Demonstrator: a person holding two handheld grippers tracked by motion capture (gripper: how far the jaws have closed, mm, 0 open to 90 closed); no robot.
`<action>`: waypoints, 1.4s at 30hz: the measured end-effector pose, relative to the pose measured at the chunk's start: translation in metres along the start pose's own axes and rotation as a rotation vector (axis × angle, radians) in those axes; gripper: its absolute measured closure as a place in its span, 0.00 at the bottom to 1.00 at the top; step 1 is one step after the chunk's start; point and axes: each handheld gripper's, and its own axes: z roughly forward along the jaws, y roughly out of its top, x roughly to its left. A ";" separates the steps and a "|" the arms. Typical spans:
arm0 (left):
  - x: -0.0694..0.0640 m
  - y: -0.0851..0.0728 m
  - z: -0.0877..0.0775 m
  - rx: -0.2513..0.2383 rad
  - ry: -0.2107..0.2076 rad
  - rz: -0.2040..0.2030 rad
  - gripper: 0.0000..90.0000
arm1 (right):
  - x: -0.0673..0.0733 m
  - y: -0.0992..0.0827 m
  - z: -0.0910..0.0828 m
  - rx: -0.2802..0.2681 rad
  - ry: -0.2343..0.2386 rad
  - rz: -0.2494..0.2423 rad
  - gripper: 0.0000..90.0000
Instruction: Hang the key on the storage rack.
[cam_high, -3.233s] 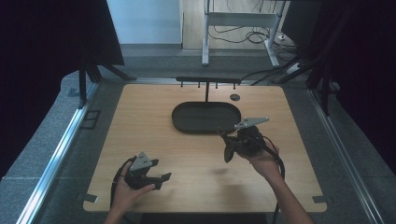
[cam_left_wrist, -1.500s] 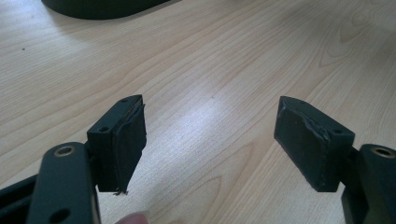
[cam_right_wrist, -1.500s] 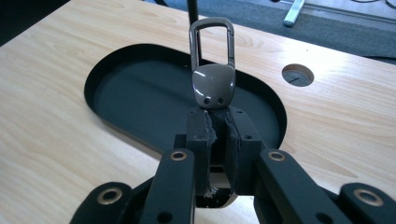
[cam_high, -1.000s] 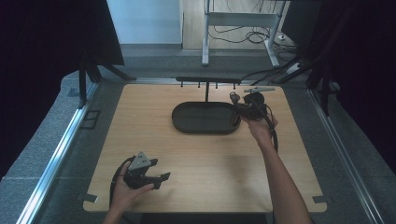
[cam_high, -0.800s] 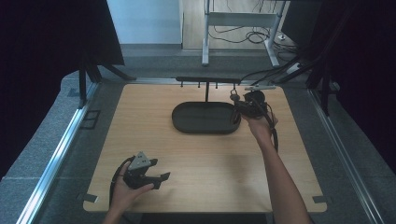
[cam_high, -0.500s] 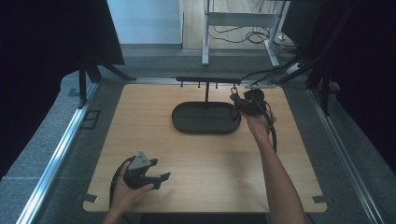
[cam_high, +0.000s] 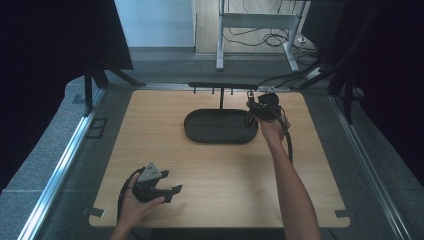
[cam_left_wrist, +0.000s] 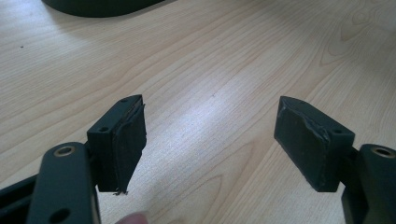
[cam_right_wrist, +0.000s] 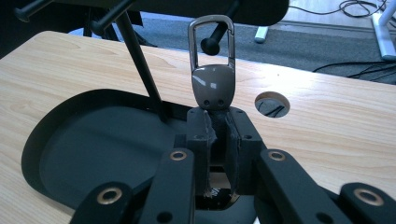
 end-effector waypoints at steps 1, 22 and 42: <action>0.000 0.000 0.000 0.000 0.000 0.000 0.28 | 0.000 0.000 0.000 0.000 0.000 0.000 0.90; -0.004 0.001 0.002 0.004 -0.007 0.009 0.28 | 0.001 -0.011 0.004 -0.017 -0.016 -0.052 0.67; -0.008 0.002 0.005 0.011 -0.007 0.018 0.28 | 0.004 -0.050 -0.047 -0.033 0.115 -0.108 0.61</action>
